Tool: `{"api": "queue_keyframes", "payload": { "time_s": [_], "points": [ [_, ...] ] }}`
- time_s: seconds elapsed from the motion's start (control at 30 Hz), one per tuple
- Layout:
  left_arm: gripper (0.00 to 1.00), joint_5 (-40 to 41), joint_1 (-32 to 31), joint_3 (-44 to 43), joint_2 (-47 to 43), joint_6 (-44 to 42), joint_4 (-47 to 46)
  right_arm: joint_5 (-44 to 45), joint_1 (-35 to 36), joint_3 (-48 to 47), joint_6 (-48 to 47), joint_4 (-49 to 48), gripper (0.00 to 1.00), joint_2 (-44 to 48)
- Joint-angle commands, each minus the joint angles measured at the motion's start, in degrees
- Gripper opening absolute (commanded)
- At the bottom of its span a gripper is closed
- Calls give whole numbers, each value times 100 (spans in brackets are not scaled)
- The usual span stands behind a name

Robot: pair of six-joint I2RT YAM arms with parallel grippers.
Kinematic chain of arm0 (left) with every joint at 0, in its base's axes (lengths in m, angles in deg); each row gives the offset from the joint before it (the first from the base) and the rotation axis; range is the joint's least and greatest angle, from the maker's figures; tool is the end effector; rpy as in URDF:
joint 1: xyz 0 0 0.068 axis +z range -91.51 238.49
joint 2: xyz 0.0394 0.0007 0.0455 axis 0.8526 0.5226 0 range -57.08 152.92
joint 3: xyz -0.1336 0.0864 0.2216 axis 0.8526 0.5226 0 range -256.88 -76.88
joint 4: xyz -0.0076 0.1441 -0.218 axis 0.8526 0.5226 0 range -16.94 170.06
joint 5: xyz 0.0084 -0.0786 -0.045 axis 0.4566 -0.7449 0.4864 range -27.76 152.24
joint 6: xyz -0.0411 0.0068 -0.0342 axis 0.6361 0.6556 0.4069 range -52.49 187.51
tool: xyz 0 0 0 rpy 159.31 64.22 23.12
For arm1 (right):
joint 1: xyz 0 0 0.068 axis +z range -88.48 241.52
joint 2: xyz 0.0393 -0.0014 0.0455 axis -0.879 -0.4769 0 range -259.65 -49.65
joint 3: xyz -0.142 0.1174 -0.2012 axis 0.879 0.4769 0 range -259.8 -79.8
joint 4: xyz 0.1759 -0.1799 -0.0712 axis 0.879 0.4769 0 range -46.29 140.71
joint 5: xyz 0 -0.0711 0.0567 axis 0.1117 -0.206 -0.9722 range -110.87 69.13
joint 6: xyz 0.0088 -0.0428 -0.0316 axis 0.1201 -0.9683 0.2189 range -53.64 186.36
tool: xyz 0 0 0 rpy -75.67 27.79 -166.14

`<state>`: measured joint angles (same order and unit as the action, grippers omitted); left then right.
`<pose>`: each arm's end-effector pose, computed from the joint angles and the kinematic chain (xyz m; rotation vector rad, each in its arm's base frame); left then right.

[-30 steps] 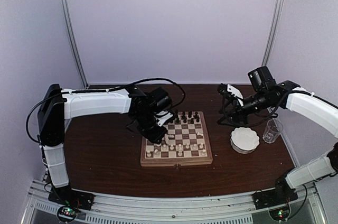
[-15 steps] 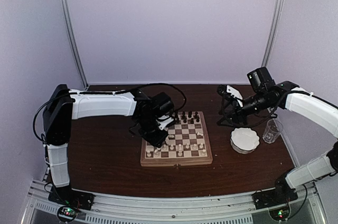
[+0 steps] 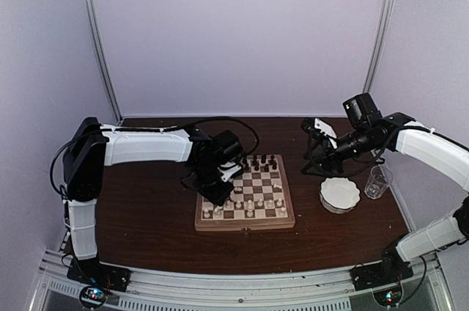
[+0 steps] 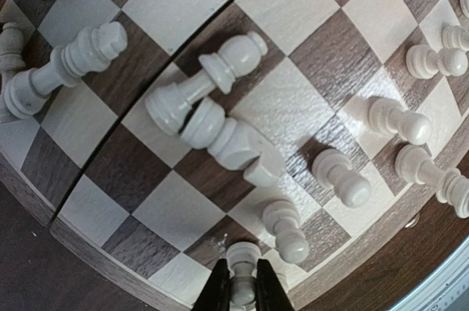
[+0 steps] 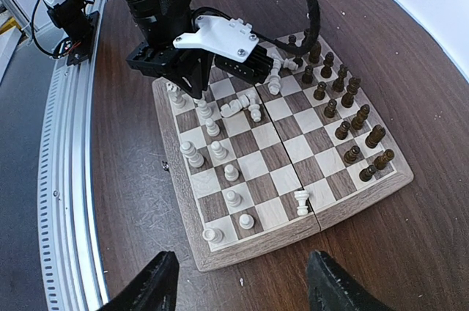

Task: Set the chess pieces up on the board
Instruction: Place the pawn on b2.

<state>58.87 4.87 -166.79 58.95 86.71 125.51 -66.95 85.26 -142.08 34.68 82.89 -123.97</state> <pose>0.2380 -0.3264 0.1894 0.8977 2.8684 -0.2497 0.2300 0.1291 0.2982 -1.3565 1.8518 0.9078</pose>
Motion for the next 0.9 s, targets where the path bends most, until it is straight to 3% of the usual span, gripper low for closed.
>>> {"api": "queue_keyframes", "payload": {
  "time_s": [0.0,0.37,0.87],
  "points": [
    [13,208,-9,-193,65,73,60,-67,-19,49,-57,-51,63,-12],
    [15,250,-14,-194,112,93,94,-84,-19,52,-61,-43,63,-12],
    [29,349,-22,-383,17,102,282,-61,-19,58,-120,-35,63,-28]
  ]
}}
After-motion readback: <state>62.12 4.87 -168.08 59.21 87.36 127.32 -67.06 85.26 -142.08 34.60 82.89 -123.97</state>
